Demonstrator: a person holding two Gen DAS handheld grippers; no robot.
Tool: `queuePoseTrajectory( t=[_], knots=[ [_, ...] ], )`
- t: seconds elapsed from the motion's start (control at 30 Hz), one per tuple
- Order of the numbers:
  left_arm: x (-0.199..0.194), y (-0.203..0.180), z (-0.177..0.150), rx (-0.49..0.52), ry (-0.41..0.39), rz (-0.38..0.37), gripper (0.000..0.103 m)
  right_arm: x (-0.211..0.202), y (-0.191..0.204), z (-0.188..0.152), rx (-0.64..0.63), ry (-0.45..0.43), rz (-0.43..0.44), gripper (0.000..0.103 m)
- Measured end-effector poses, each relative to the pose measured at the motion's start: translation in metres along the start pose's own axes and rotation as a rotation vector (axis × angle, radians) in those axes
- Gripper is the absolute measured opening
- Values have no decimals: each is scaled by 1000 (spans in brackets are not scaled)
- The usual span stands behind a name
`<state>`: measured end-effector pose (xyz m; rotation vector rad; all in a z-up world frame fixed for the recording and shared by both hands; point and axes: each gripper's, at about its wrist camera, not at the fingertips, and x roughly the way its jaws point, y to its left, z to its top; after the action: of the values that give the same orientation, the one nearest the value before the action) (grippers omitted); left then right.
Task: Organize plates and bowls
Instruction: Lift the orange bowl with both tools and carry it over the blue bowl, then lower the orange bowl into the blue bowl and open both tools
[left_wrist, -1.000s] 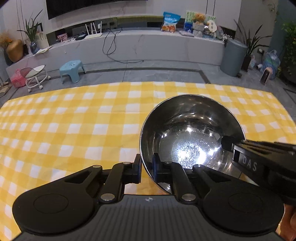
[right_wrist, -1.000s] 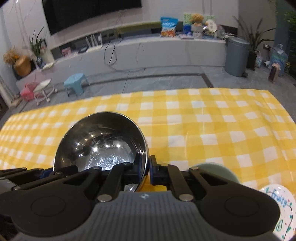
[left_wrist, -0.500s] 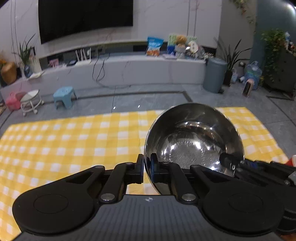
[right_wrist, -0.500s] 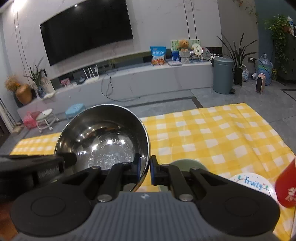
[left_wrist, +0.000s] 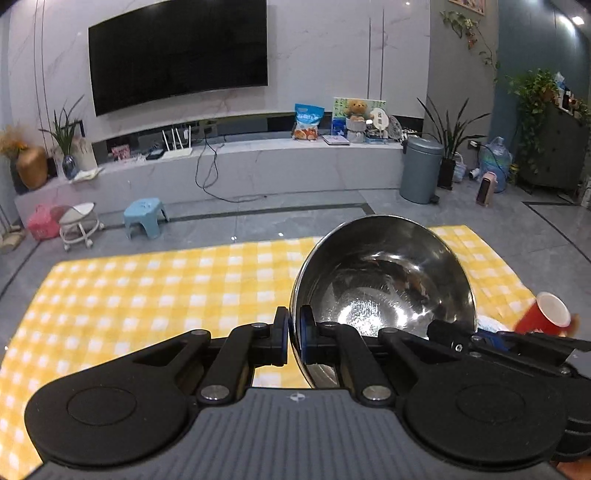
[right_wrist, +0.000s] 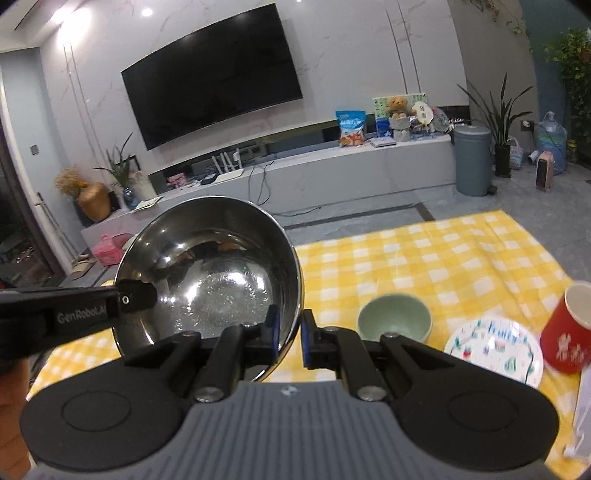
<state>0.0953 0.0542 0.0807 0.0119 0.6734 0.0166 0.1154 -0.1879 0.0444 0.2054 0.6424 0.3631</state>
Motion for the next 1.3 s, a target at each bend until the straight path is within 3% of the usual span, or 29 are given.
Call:
queuePoseTrajectory(
  t=[0.27, 0.53, 0.63, 0.9, 1.3],
  knots=[
    [-5, 21, -32, -70, 97, 25, 6, -7, 7, -36, -3, 99, 79, 9],
    [23, 48, -62, -114, 257, 47, 6, 21, 16, -63, -29, 264, 109, 9],
    [32, 62, -70, -160, 305, 21, 6, 28, 21, -71, -60, 308, 111, 10],
    [44, 71, -84, -162, 351, -8, 8, 38, 26, -87, -104, 382, 100, 11],
    [48, 64, -93, -127, 324, -4, 20, 38, 16, -83, -84, 370, 94, 18]
  ],
)
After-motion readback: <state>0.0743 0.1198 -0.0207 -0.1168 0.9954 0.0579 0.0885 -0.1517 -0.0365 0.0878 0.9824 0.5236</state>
